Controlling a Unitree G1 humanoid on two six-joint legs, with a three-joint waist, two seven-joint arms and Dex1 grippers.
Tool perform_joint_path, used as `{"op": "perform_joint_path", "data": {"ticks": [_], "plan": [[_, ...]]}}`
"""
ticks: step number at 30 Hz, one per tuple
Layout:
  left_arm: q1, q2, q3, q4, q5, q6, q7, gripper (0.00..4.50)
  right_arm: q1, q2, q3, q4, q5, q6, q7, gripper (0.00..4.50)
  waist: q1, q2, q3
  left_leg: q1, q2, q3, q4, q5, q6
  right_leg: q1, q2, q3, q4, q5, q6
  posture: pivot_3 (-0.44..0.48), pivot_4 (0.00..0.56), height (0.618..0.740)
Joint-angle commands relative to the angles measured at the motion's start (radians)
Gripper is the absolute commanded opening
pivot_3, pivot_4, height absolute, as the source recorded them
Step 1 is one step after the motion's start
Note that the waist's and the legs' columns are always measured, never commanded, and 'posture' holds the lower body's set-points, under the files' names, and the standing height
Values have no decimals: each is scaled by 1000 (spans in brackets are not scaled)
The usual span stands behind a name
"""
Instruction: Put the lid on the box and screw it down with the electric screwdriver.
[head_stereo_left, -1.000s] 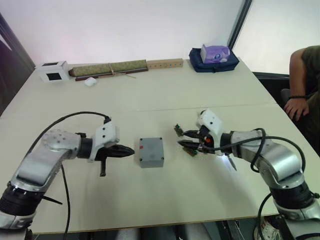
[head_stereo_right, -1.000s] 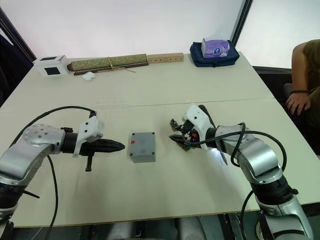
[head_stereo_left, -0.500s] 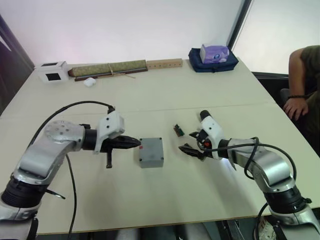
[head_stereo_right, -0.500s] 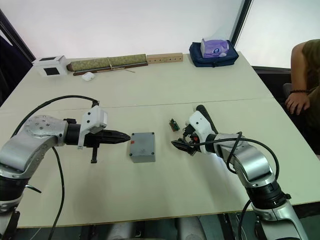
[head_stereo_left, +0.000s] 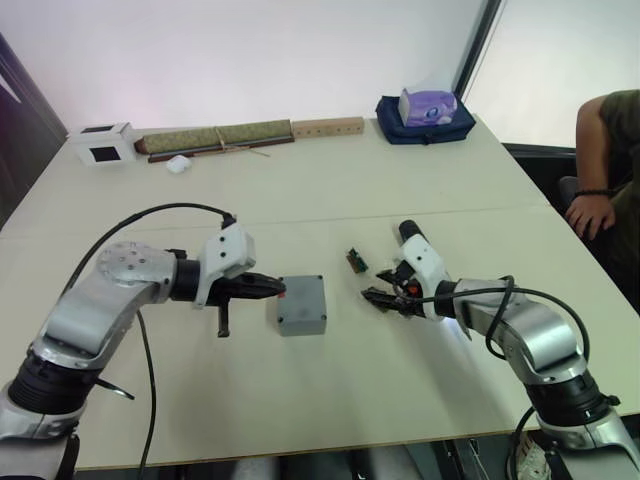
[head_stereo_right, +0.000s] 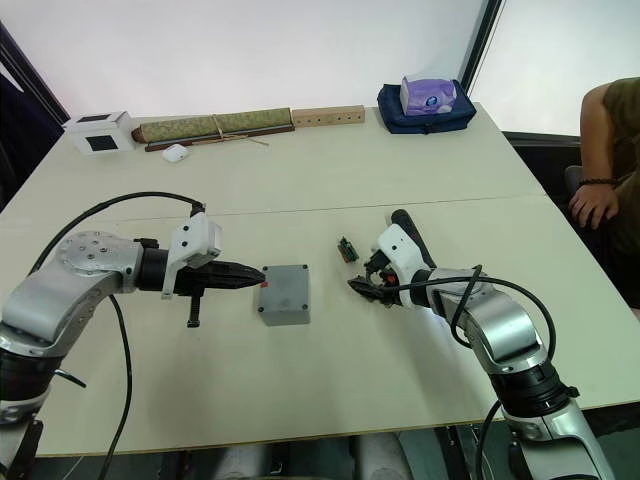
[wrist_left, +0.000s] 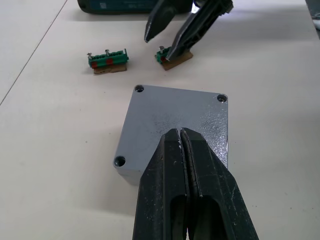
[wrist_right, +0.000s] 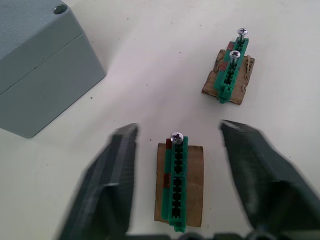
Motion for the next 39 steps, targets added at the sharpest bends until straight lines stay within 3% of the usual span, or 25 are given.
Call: {"op": "perform_joint_path", "data": {"ticks": [1, 3, 18, 25, 32, 39], "plan": [[-19, 5, 12, -41, -17, 2, 5, 0, -2, 1, -5, -10, -4, -17, -2, 1008, 0, 0, 0, 0, 0, 0, 0, 0, 0, 0, 0, 0, 0, 0, 0, 0, 150, 740], [-21, 5, 13, -42, -18, 4, 7, 0, -2, -6, 2, -10, -12, -20, 0, 100, 0, 0, 0, 0, 0, 0, 0, 0, 0, 0, 0, 0, 0, 0, 0, 0, 150, 740], [-24, 8, 18, -42, -18, 5, 14, 0, -65, -40, -40, -88, 39, 57, 32, 100, 0, 0, 0, 0, 0, 0, 0, 0, 0, 0, 0, 0, 0, 0, 0, 0, 150, 740], [-10, 20, 24, -30, -13, -6, 5, 0, -216, -23, -57, -178, 152, 218, 36, 100, -1, 0, 0, 0, 0, 0, 0, 0, 0, 0, 0, 0, 0, 0, 0, 0, 150, 740], [-11, 17, 21, -24, -10, -11, 9, 0, -323, 45, 32, -172, 188, 278, 19, 100, 1, 0, 0, 0, 0, 0, 0, 0, 0, 0, 0, 0, 0, 0, 0, 0, 150, 740], [2, 15, 27, -39, -12, -7, 22, 0, -371, 62, 158, -73, 120, 212, 21, 100, -1, 0, 0, 0, 0, 0, 0, 0, 0, 0, 0, 0, 0, 0, 0, 0, 150, 740]]}}
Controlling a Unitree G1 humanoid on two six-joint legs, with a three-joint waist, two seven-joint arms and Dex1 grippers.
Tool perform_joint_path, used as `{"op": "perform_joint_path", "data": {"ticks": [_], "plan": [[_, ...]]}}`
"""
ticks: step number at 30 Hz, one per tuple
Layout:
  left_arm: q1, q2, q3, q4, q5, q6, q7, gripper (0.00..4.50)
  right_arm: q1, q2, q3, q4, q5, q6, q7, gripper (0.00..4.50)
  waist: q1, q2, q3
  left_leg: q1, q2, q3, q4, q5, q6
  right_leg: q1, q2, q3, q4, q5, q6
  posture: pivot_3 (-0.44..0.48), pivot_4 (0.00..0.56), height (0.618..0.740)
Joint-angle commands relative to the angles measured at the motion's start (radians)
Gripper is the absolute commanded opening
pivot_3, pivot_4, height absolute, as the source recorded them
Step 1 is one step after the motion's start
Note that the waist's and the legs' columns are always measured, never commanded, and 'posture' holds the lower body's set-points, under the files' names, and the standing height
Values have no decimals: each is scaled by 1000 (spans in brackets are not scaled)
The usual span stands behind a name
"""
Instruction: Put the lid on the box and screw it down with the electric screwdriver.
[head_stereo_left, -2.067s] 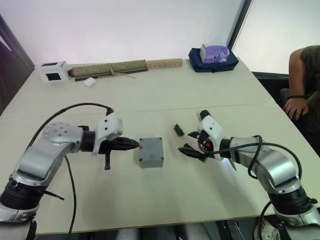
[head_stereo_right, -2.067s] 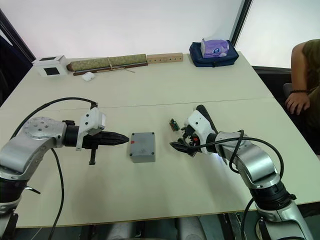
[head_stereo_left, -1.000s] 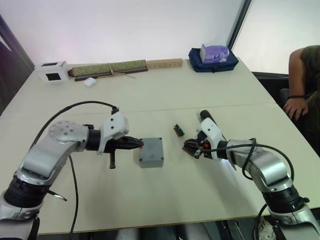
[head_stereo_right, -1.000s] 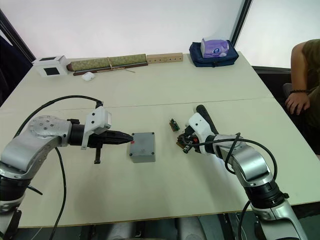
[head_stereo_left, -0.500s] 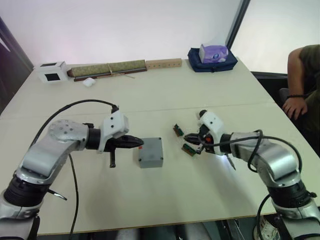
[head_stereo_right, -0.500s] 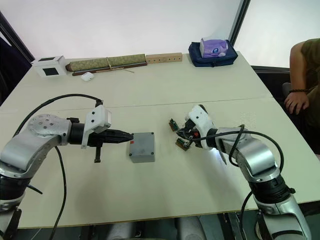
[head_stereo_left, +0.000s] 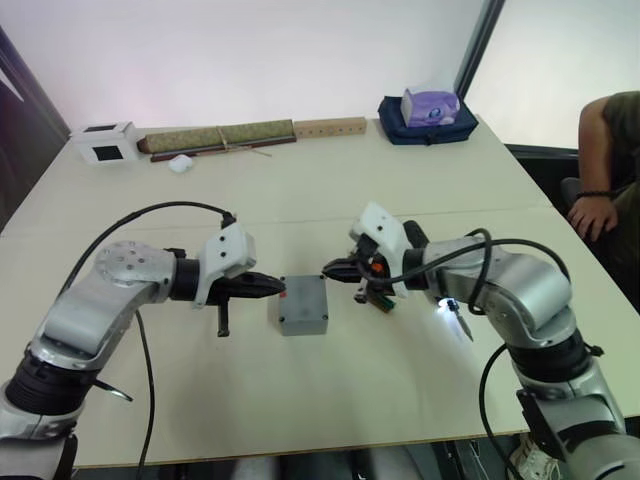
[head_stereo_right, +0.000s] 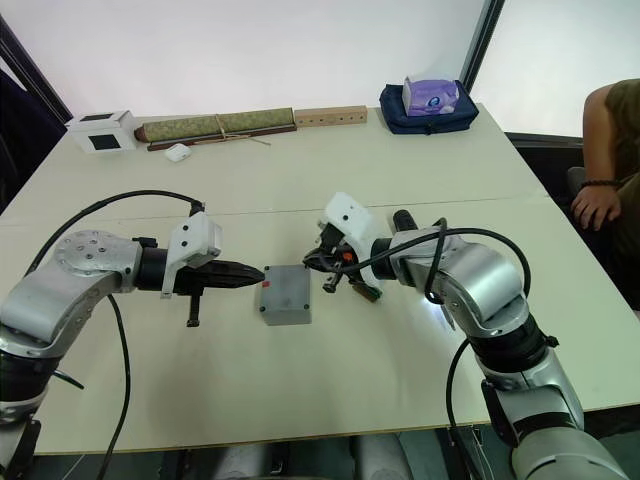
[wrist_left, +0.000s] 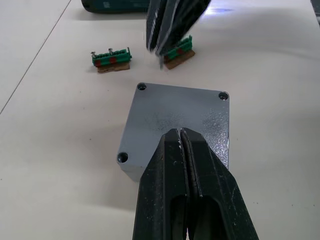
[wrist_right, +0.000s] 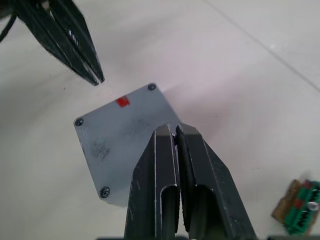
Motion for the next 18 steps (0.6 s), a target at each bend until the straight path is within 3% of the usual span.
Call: {"op": "perform_joint_path", "data": {"ticks": [1, 18], "plan": [[6, 7, 28, -30, -13, -6, 12, 0, -41, 6, 35, 37, -39, -59, 7, 100, -1, 0, 0, 0, 0, 0, 0, 0, 0, 0, 0, 0, 0, 0, 0, 0, 150, 740], [22, 5, 24, -37, -13, -12, 26, 0, -81, 23, 91, 140, -99, -123, 48, 100, -1, 0, 0, 0, 0, 0, 0, 0, 0, 0, 0, 0, 0, 0, 0, 0, 150, 740]]}}
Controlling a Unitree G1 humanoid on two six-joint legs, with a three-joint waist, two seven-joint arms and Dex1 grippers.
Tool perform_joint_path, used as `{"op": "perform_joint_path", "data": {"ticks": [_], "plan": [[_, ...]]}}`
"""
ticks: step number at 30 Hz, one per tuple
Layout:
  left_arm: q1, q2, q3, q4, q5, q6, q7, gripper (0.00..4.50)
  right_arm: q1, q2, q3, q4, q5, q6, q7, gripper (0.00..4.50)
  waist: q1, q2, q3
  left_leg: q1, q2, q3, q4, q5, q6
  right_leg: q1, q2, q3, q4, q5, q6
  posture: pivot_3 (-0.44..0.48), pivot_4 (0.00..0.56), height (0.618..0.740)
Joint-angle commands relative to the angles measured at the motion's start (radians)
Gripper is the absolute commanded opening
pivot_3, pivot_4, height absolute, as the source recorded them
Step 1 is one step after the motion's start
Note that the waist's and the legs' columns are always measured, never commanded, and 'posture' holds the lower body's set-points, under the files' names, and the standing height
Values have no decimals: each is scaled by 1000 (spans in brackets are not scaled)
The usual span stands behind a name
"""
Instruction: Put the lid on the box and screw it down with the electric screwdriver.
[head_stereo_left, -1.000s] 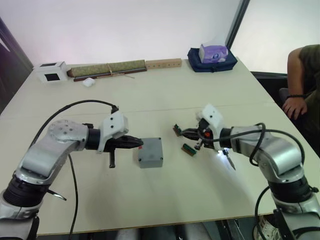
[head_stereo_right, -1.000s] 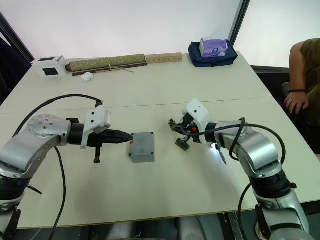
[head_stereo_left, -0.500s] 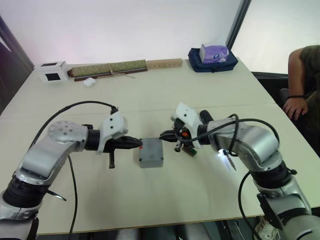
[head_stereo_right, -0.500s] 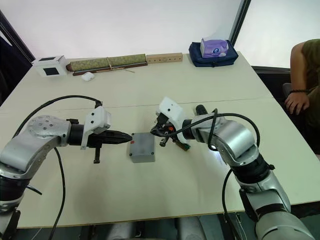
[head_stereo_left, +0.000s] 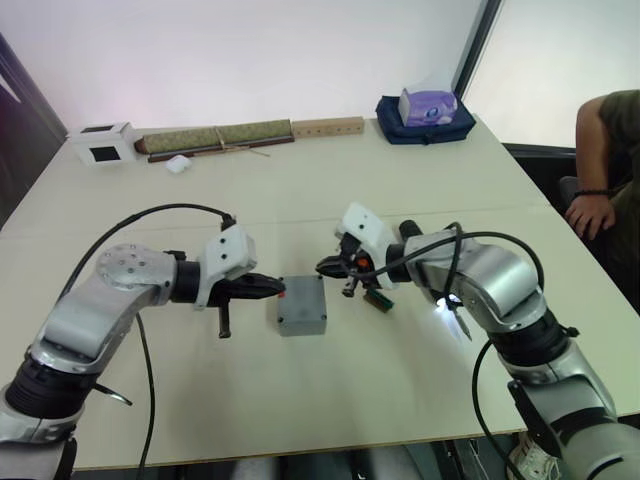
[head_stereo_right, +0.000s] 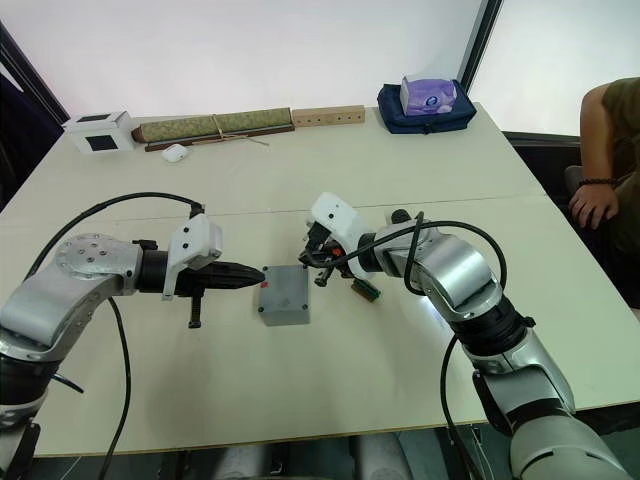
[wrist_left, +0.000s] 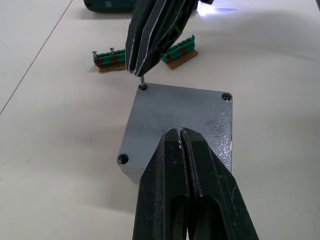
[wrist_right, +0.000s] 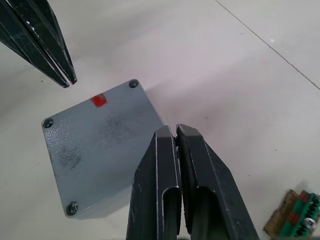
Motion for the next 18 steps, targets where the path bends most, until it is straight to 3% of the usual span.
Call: {"op": "perform_joint_path", "data": {"ticks": [1, 15, 16, 18], "plan": [[6, 5, 24, -28, -13, -12, 4, 0, -27, 5, 3, 1, -16, -26, 14, 100, 0, 0, 0, 0, 0, 0, 0, 0, 0, 0, 0, 0, 0, 0, 0, 0, 150, 740], [15, 3, 22, -44, -15, -7, 23, 0, -7, 4, 45, 52, -72, -61, 47, 100, 0, 0, 0, 0, 0, 0, 0, 0, 0, 0, 0, 0, 0, 0, 0, 0, 150, 740], [16, 3, 22, -44, -15, -8, 22, 0, -5, 5, 47, 54, -75, -64, 48, 594, 0, 0, 0, 0, 0, 0, 0, 0, 0, 0, 0, 0, 0, 0, 0, 0, 150, 740], [18, 3, 21, -46, -16, -8, 23, 0, -3, 5, 47, 55, -77, -66, 52, 1113, 0, 0, 0, 0, 0, 0, 0, 0, 0, 0, 0, 0, 0, 0, 0, 0, 150, 740]]}}
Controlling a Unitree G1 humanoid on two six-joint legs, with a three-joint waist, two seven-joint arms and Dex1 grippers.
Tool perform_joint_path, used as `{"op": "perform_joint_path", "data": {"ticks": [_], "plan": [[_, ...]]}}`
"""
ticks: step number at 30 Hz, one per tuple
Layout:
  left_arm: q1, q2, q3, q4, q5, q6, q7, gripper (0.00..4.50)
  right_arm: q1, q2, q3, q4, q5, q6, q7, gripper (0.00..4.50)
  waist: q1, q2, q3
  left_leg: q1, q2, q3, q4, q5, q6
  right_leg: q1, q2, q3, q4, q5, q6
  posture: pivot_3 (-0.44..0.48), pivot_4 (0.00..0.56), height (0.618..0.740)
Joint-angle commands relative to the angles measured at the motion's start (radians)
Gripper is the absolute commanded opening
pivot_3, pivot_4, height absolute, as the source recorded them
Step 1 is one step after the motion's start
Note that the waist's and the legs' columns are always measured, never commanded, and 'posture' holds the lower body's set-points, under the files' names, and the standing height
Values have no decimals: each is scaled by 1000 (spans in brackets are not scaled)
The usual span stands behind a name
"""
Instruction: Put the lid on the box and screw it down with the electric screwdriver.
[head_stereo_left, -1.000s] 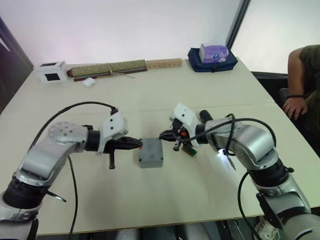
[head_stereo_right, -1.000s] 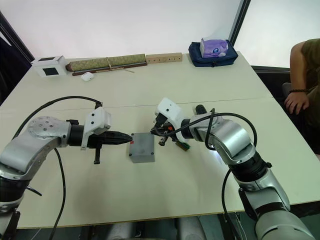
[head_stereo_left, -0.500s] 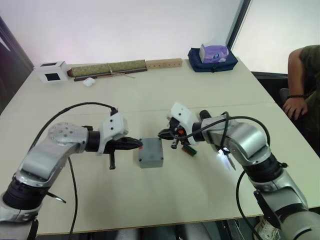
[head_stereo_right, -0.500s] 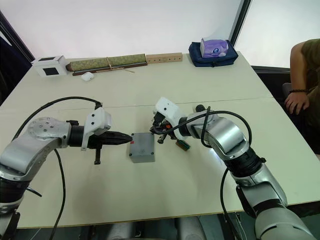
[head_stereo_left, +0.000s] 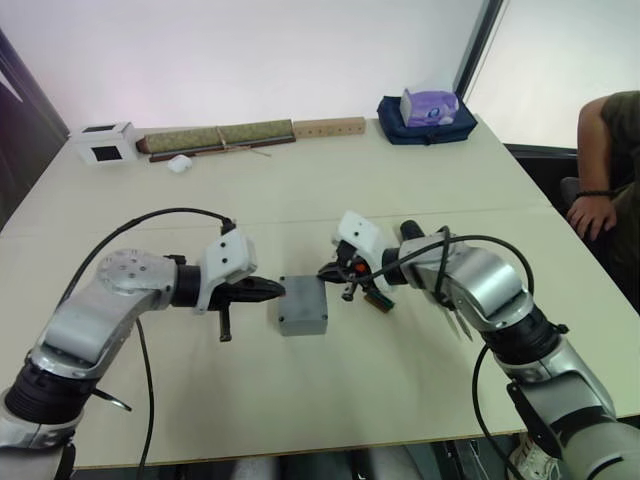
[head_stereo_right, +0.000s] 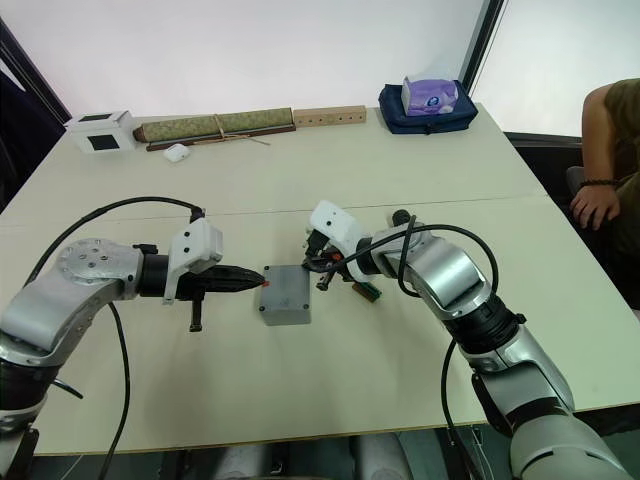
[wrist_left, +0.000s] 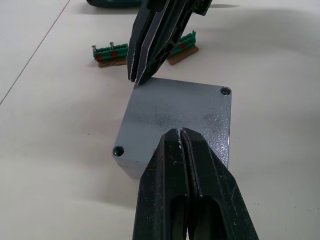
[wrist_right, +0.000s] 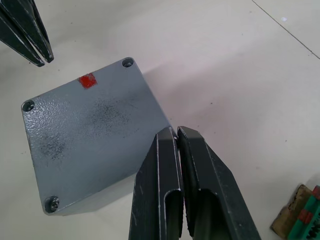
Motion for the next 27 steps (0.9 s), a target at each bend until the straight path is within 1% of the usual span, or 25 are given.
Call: {"op": "perform_joint_path", "data": {"ticks": [1, 2, 3, 5, 7, 8, 9, 13, 14, 16, 19, 23, 27], "plan": [[-4, 3, 21, -32, -17, -6, 3, 0, -4, 5, -3, -11, -5, -6, 11, 1542, 0, 0, 0, 0, 0, 0, 0, 0, 0, 0, 0, 0, 0, 0, 0, 0, 150, 740], [-4, 2, 21, -33, -17, -6, 3, 0, -6, 3, -11, -21, 2, 3, 15, 1963, 0, 0, 0, 0, 0, 0, 0, 0, 0, 0, 0, 0, 0, 0, 0, 0, 150, 740], [-5, 2, 20, -34, -18, -5, 3, 0, -8, 2, -17, -30, 7, 10, 17, 2504, 0, 0, 0, 0, 0, 0, 0, 0, 0, 0, 0, 0, 0, 0, 0, 0, 150, 740], [-7, -1, 17, -33, -19, -6, 2, 0, -22, -8, -47, -54, 24, 36, 20, 3273, 0, 0, 0, 0, 0, 0, 0, 0, 0, 0, 0, 0, 0, 0, 0, 0, 150, 740], [-12, -6, 14, -30, -18, -6, 2, 0, -40, -31, -84, -77, 38, 64, 24, 4142, 0, 0, 0, 0, 0, 0, 0, 0, 0, 0, 0, 0, 0, 0, 0, 0, 150, 740], [-15, -10, 12, -29, -19, -7, 1, 0, -52, -46, -106, -84, 43, 82, 25, 4405, 1, 0, 0, 0, 0, 0, 0, 0, 0, 0, 0, 0, 0, 0, 0, 0, 150, 740], [-18, -13, 11, -28, -20, -8, 0, 0, -63, -61, -124, -86, 46, 97, 24, 4472, 1, 0, 0, 0, 0, 0, 0, 0, 0, 0, 0, 0, 0, 0, 0, 0, 150, 740], [-30, -29, 4, -23, -22, -14, -6, 0, -125, -177, -172, -47, 45, 222, 25, 4472, 4, 0, 0, 0, 0, 0, 0, 0, 0, 0, -1, 0, 0, 0, 0, 0, 150, 740], [-36, -37, 1, -20, -22, -18, -7, 0, -146, -238, -154, -23, 32, 258, 36, 4472, 4, 0, 0, 0, 0, 0, 0, 0, 0, 0, -1, 0, 0, 0, 0, 0, 150, 740], [-45, -49, -4, -16, -22, -21, -7, 0, -172, -325, -118, 7, 16, 298, 54, 4472, 7, 0, 0, 0, -1, 0, 0, 0, 0, 0, -2, 0, 0, 0, 0, 0, 150, 740], [-57, -62, -12, -14, -22, -28, -9, 0, -198, -418, -47, 49, 11, 347, 90, 4472, 2, 0, 0, 0, -1, 1, 0, 0, 0, 0, -2, 0, -1, 0, 0, 0, 150, 740], [-80, -94, -14, -12, -35, -39, -14, 0, -221, -468, 33, 143, -13, 382, 112, 4472, -5, 0, 0, 0, 0, 1, 0, 0, 0, 0, 0, 0, -1, 0, 0, 0, 150, 740], [-89, -105, -15, -13, -41, -45, -23, 0, -247, -472, 80, 198, -1, 420, 145, 4472, -3, 1, 0, 0, 0, 1, 0, 0, 0, 0, 0, 1, -1, 0, 0, 0, 150, 740]]}}
